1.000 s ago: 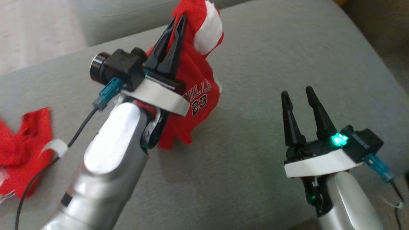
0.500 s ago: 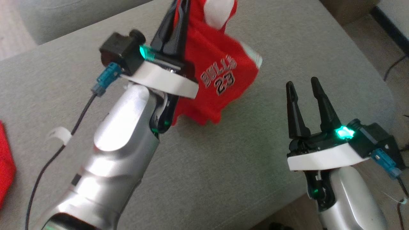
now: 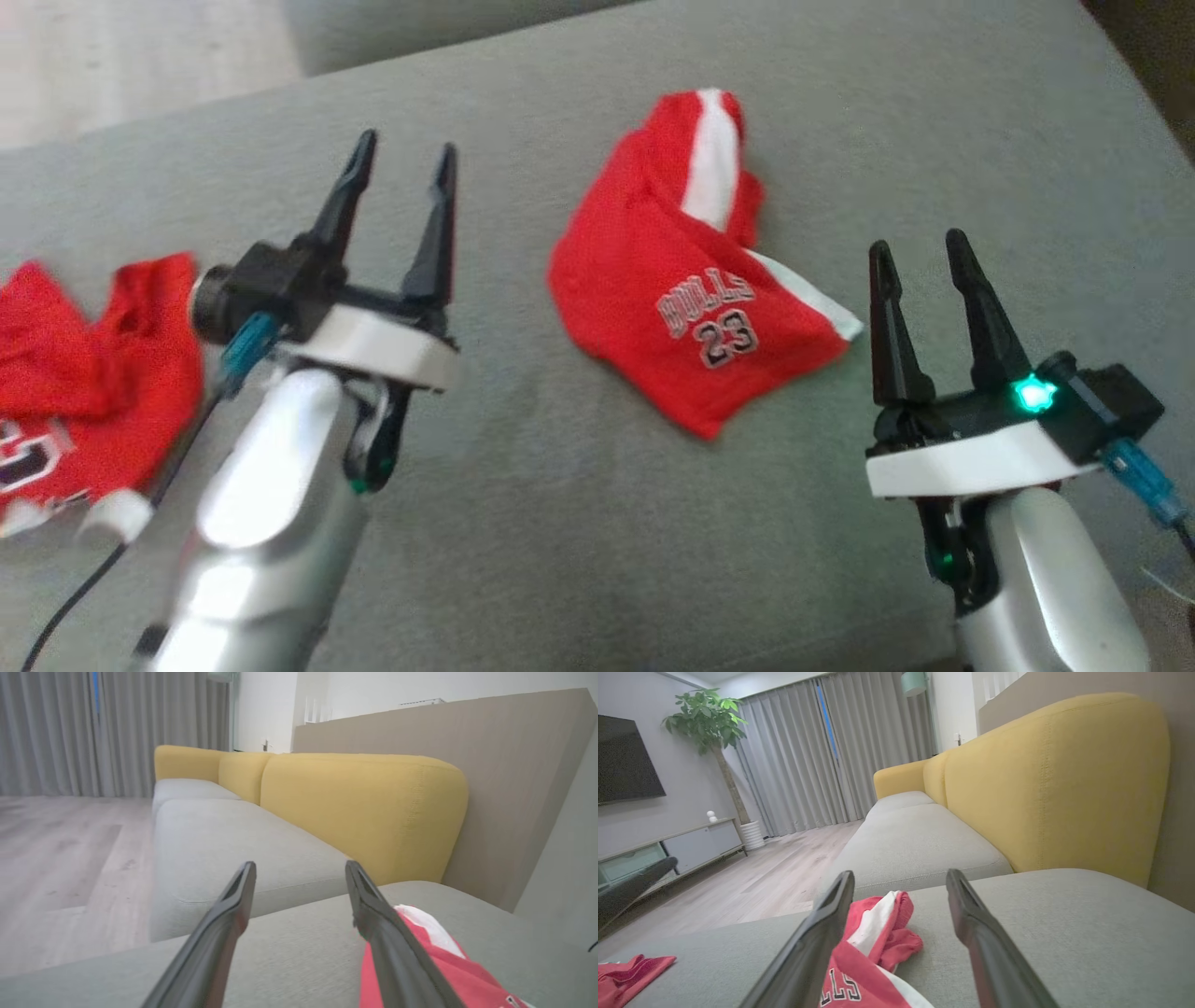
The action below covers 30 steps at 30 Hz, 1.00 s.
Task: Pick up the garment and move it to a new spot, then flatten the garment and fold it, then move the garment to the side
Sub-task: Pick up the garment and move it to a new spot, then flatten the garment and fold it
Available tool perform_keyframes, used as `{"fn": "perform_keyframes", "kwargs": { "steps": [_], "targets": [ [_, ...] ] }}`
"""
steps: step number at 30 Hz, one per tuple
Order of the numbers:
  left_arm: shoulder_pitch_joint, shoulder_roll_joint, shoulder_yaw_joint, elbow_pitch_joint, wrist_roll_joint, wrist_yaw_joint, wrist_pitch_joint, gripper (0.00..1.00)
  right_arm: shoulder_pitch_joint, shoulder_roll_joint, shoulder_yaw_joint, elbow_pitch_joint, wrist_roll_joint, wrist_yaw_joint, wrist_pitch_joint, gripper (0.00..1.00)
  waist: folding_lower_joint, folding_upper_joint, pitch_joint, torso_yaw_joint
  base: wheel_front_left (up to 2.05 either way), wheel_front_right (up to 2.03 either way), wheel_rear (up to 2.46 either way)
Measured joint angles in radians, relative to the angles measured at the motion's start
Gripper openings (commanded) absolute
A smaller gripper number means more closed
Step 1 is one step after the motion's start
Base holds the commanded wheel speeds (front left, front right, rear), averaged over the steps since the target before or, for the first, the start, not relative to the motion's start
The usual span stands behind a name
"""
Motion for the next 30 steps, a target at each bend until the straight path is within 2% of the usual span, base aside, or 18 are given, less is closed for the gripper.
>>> {"fn": "perform_keyframes", "kwargs": {
  "steps": [7, 11, 14, 19, 22, 30],
  "targets": [
    [0.195, 0.061, 0.09, -0.13, 0.103, 0.012, -0.001, 1.0, 0.057, 0.0, -0.019, 0.027, -0.031, 0.0, 0.0, 1.0, -0.0001, 0.0, -0.054, 0.111, 0.0, 0.0, 0.0],
    [0.34, 0.068, 0.132, -0.2, 0.133, 0.022, -0.001, 1.0, 0.071, 0.0, -0.016, 0.044, -0.033, 0.0, 0.0, 1.0, -0.0002, 0.0, -0.094, 0.16, 0.0, 0.0, 0.0],
    [0.437, 0.056, 0.164, -0.249, 0.147, 0.026, -0.001, 1.0, 0.092, 0.0, -0.014, 0.052, -0.033, 0.0, 0.0, 1.0, -0.0003, 0.0, -0.12, 0.189, 0.0, 0.0, 0.0],
    [0.54, -0.012, 0.223, -0.3, 0.17, 0.03, -0.001, 1.0, 0.116, 0.0, -0.002, 0.064, -0.033, 0.0, 0.0, 1.0, -0.0003, 0.0, -0.15, 0.218, 0.0, 0.0, 0.0],
    [0.554, -0.039, 0.248, -0.322, 0.186, 0.02, -0.001, 1.0, 0.123, 0.0, -0.003, 0.067, -0.033, 0.0, 0.0, 1.0, -0.0003, 0.0, -0.157, 0.225, 0.0, 0.0, 0.0],
    [0.55, -0.065, 0.259, -0.327, 0.233, -0.018, -0.001, 1.0, 0.113, 0.0, -0.029, 0.068, -0.058, 0.0, 0.0, 1.0, -0.0001, 0.0, -0.137, 0.238, 0.0, 0.0, 0.0]
  ]
}}
